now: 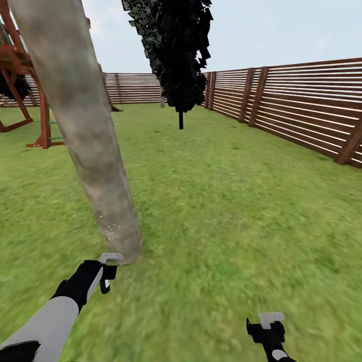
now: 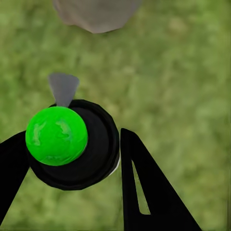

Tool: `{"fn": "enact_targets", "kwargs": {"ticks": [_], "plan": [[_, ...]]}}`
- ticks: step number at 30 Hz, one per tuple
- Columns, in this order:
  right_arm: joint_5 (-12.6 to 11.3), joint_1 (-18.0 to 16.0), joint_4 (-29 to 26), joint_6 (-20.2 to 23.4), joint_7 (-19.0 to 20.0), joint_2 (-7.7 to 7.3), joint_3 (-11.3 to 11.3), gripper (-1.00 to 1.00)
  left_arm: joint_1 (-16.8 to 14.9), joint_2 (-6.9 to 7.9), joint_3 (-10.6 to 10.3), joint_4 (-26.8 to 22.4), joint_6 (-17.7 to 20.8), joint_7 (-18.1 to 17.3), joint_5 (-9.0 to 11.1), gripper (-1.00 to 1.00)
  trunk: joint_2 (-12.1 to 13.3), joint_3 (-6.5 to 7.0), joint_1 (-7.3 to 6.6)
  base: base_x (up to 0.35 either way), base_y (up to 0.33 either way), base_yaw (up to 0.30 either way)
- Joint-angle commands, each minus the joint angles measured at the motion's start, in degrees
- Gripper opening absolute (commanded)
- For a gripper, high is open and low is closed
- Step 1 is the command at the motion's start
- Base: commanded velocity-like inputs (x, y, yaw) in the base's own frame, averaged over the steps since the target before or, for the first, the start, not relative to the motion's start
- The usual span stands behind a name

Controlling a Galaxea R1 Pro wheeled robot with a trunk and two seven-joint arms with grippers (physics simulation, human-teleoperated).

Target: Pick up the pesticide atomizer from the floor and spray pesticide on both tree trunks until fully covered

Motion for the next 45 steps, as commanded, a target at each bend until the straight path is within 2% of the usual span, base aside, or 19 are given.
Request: {"fn": "enact_targets", "kwargs": {"ticks": [1, 12, 21, 25, 34, 39, 41, 43, 44, 45], "plan": [[-0.6, 0.0, 0.0, -0.1, -0.1, -0.01, 0.5, 1.0, 0.0, -0.06, 0.3, -0.1, 0.3, -0.3, -0.6, -1.0, 0.0, -0.05, 0.01, 0.166, -0.26, 0.276], [-0.6, 0.0, 0.0, -0.1, -0.1, 0.0, 0.5, 1.0, 0.0, -0.38, 0.2, -0.1, 0.7, -0.5, -0.5, -1.0, 0.0, -0.05, 0.01, 0.143, -0.261, 0.276], [-0.6, 0.0, 0.0, -0.1, -0.1, 0.08, 0.6, 1.0, 0.0, -0.42, 0.4, -0.6, 0.7, -0.5, -0.5, -1.0, 0.0, -0.05, 0.01, -0.085, -0.264, 0.176], [-0.6, 0.0, 0.0, -0.1, -0.1, 0.08, 0.6, 1.0, 0.0, -0.3, 0.4, -0.5, 0.7, -0.5, -0.5, -1.0, 0.0, -0.05, 0.01, 0.052, -0.274, 0.034], [-0.6, 0.0, 0.0, -0.1, -0.1, 0.08, 0.6, 1.0, 0.0, -0.24, 0.4, -0.5, 0.7, -0.5, -0.5, -1.0, 0.0, -0.05, 0.01, 0.079, -0.271, 0.259], [-0.6, 0.0, -0.1, -0.1, -0.1, 0.04, 0.5, 1.0, -0.1, -0.55, 0.2, -0.8, 0.6, -0.6, -0.3, -1.0, 0.0, -0.05, 0.01, -0.052, -0.027, 0.215], [-0.6, 0.0, -0.1, -0.1, -0.1, 0.0, 0.5, 1.0, -1.0, -0.55, 0.0, -0.9, 0.7, -0.9, -0.2, -1.0, 0.0, -0.05, 0.01, -0.004, -0.001, 0.025], [-0.6, 0.0, 0.0, -0.1, -0.1, -0.1, 0.5, 1.0, -3.7, -0.64, -0.1, -0.9, 2.1, -1.2, -0.2, -1.0, 0.0, -0.05, 0.01, -0.001, 0.0, 0.004], [-0.6, 0.0, 0.0, -0.1, 0.0, -0.16, 0.5, 1.0, -7.3, -0.82, -0.3, -1.0, 6.7, -1.4, -0.3, -1.0, 0.0, -0.05, 0.01, 0.0, 0.0, 0.0], [-0.6, 0.0, 0.0, -0.1, 0.0, -0.21, 0.5, 1.0, -9.6, -0.92, -0.5, -1.1, 8.5, -1.5, -0.3, -1.0, 0.0, -0.05, 0.01, 0.0, 0.0, 0.0]]}}
